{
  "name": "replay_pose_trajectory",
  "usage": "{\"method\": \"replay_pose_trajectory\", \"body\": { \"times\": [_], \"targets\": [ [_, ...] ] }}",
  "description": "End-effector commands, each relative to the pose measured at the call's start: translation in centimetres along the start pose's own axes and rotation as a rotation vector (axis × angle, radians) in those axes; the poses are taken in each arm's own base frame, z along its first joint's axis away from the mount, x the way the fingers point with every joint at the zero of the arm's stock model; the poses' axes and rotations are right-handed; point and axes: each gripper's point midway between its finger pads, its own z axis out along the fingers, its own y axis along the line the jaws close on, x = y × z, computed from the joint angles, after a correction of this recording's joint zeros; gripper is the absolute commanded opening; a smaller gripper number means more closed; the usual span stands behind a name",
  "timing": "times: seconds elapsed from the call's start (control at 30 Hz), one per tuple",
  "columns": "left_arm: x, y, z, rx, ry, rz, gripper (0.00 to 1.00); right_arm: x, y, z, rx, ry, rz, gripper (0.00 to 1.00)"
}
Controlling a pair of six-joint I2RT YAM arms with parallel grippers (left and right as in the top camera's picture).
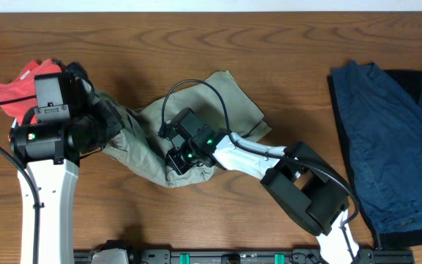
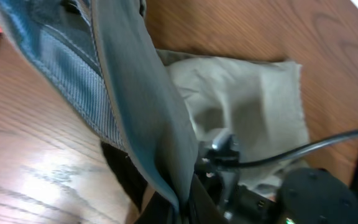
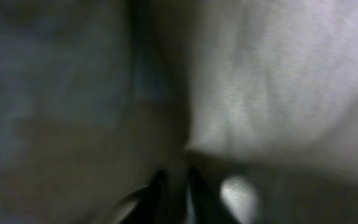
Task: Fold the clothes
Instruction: 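Fold the shorts' leg end over toward the left gripper with the right gripper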
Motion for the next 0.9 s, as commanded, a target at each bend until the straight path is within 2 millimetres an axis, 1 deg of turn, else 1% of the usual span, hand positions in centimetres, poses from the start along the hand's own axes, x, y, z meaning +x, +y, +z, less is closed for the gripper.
{"method": "replay_pose_trajectory", "body": {
  "times": [0.0,0.03,0.13,0.2,0.27,0.33,0.37,0.43,0.5,0.6,0.77,0.83,0.87],
  "targets": [
    [-0.1,-1.4,-0.7,0.065,-0.001,0.011,0.06,0.2,-2.2,0.0,0.069,0.012,0.032,0.25],
    [-0.1,-1.4,-0.7,0.065,-0.001,0.012,0.07,-0.2,-3.0,-0.8,0.094,0.004,0.04,0.31],
    [-0.1,-1.4,-0.7,0.064,-0.002,0.012,0.06,-2.1,-5.3,-4.0,0.166,-0.043,0.08,0.35],
    [-0.1,-1.4,-0.7,0.064,-0.002,0.012,0.06,-3.7,-7.2,-7.1,0.212,-0.099,0.102,0.36],
    [-0.1,-1.4,-0.7,0.064,-0.002,0.012,0.06,-4.7,-9.2,-10.1,0.265,-0.144,0.124,0.38],
    [-0.2,-1.4,-0.7,0.064,-0.002,0.012,0.06,-5.0,-11.5,-12.6,0.327,-0.173,0.167,0.4],
    [-0.2,-1.4,-0.7,0.064,-0.002,0.012,0.06,-4.9,-13.0,-13.9,0.364,-0.181,0.197,0.4],
    [-0.2,-1.4,-0.7,0.065,-0.002,0.012,0.06,-4.3,-15.7,-15.5,0.418,-0.18,0.247,0.41],
    [-0.2,-1.4,-0.7,0.066,-0.004,0.013,0.06,-3.2,-18.2,-16.4,0.46,-0.16,0.291,0.39],
    [-0.4,-1.5,-0.7,0.07,-0.011,0.015,0.06,-1.9,-20.5,-16.8,0.48,-0.131,0.331,0.38],
    [-0.2,-2.3,-0.3,0.083,-0.002,0.04,0.06,0.5,-22.5,-15.4,0.502,-0.047,0.354,0.37],
    [0.2,-3.1,0.1,0.093,0.011,0.066,0.06,1.7,-23.3,-14.9,0.536,-0.008,0.369,0.32],
    [0.3,-3.6,0.3,0.101,0.016,0.08,0.06,2.2,-23.4,-14.5,0.538,0.014,0.375,0.31]
  ]
}}
